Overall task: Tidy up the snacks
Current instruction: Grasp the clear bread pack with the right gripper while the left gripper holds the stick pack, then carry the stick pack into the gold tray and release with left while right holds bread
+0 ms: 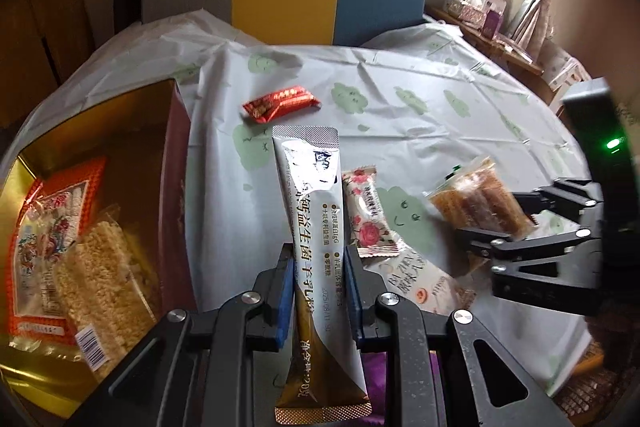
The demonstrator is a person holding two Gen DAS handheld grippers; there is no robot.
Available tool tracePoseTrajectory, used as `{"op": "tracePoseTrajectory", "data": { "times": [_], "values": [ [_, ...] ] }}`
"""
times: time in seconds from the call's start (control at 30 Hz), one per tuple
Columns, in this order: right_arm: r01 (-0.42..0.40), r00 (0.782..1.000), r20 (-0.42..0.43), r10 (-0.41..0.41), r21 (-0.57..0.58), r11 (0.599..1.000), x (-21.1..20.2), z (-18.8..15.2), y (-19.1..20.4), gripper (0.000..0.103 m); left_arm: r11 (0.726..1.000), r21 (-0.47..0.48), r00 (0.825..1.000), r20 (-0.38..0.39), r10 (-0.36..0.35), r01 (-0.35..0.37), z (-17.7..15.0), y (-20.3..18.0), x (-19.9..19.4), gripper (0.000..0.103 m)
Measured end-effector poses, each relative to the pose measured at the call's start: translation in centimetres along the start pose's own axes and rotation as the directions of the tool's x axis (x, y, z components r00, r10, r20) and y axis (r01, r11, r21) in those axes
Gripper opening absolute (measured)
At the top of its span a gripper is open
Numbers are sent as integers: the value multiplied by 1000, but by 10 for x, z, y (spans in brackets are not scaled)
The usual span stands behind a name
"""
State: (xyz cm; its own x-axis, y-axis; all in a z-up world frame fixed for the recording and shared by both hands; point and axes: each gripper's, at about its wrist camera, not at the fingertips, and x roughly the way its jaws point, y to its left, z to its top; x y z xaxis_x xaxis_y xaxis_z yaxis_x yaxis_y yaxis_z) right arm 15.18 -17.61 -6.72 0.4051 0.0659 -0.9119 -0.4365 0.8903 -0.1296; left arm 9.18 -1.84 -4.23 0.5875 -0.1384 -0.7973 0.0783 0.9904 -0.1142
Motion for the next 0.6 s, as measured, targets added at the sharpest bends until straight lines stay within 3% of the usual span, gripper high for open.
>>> {"op": "tracePoseTrajectory", "data": {
  "times": [0.27, 0.43, 0.6],
  "values": [
    [9, 1000, -3, -9, -7, 1000, -3, -3, 4, 57, 998, -60, 997, 74, -32, 36, 1, 25, -43, 23],
    [18, 1000, -2, -18, -9, 1000, -1, -2, 4, 57, 981, -190, 995, 96, -26, 44, 1, 70, -62, 23],
    [28, 1000, 3, -28, -13, 1000, 0, -2, 5, 57, 953, -303, 996, 85, 19, 8, -2, 112, -67, 23]
  ]
}}
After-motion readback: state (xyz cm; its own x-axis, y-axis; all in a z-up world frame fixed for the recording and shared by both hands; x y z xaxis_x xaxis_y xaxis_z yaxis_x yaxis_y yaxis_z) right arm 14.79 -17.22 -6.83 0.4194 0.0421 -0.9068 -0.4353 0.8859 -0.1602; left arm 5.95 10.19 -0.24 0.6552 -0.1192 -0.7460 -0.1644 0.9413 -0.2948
